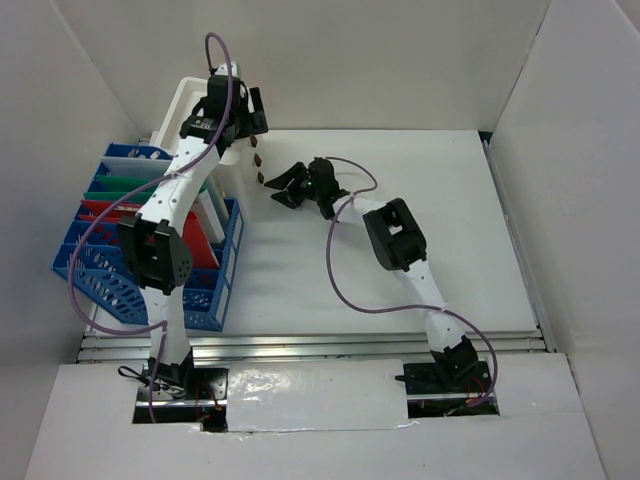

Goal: Organize the desk

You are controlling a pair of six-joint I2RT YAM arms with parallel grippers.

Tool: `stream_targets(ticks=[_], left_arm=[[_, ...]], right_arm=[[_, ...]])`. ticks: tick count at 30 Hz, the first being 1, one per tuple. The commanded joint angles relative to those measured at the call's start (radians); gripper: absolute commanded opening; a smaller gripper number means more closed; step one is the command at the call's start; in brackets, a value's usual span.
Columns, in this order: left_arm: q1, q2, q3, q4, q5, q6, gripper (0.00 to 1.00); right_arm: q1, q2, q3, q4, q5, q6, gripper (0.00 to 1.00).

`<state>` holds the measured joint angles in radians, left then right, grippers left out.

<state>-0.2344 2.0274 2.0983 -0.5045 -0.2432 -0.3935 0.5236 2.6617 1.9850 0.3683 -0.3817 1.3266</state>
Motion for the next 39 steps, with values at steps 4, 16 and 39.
stream_targets(ticks=[4,16,39], left_arm=[[-0.006,-0.024,0.083,-0.115,0.062,0.01,0.99],[-0.052,-0.245,0.172,-0.023,0.209,0.15,1.0],[-0.056,-1.535,-0.896,-0.222,-0.145,0.076,0.99]], right_arm=[[-0.056,-0.272,-0.268,0.152,0.012,-0.052,0.64],[-0.103,-0.824,-0.515,-0.228,0.213,-0.562,1.0],[-0.033,-2.208,-0.523,-1.213,0.484,-0.968,1.0]])
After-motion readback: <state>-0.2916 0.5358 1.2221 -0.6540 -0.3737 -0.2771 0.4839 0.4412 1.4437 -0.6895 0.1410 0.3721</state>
